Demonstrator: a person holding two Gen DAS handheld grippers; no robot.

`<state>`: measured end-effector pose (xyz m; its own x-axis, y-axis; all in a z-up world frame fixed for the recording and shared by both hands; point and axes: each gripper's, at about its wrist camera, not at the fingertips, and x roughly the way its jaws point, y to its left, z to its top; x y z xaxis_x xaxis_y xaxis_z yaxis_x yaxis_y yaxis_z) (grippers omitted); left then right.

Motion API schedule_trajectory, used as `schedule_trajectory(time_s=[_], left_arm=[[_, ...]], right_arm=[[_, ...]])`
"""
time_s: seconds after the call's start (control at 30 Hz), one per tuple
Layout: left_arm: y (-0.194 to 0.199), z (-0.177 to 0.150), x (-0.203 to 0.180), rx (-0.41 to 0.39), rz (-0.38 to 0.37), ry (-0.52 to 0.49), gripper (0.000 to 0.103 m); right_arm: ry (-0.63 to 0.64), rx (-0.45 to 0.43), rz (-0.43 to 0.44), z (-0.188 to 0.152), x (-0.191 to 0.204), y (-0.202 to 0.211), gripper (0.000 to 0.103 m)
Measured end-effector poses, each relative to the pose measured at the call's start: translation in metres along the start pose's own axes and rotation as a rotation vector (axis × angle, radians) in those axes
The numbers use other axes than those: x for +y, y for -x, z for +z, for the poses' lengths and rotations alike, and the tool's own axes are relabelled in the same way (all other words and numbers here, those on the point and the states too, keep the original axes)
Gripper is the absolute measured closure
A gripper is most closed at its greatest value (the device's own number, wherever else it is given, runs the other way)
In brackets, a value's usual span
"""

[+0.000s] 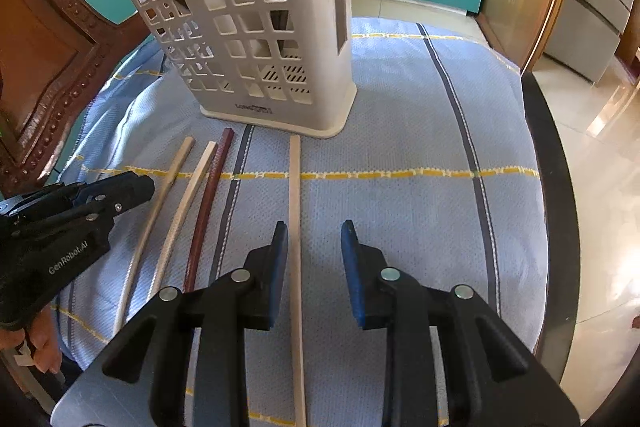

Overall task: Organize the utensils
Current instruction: 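Close the right tool on a light wooden chopstick while the left tool grasps a white chopstick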

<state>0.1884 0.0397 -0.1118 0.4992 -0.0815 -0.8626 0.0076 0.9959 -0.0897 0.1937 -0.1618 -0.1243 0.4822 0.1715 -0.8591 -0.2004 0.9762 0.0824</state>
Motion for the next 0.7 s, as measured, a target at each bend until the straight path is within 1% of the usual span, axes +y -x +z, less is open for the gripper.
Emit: schedule_trajectory(time_s=[0.17, 0.33, 0.53, 0.7], left_arm=[[-0.008, -0.001, -0.003, 0.013, 0.018, -0.016, 0.081], [-0.018, -0.002, -0.009, 0.019, 0.057, -0.046, 0.081], [-0.021, -0.006, -0.015, 0.021, 0.068, -0.055, 0.081], [-0.023, -0.007, -0.022, 0.014, 0.083, -0.071, 0.081]], right_arm=[[0.026, 0.001, -0.006, 0.003, 0.007, -0.008, 0.075], [0.066, -0.012, -0.046, 0.003, 0.015, -0.013, 0.075], [0.094, -0.026, -0.074, 0.001, 0.022, -0.015, 0.075], [0.097, -0.03, -0.079, 0.002, 0.025, -0.016, 0.075]])
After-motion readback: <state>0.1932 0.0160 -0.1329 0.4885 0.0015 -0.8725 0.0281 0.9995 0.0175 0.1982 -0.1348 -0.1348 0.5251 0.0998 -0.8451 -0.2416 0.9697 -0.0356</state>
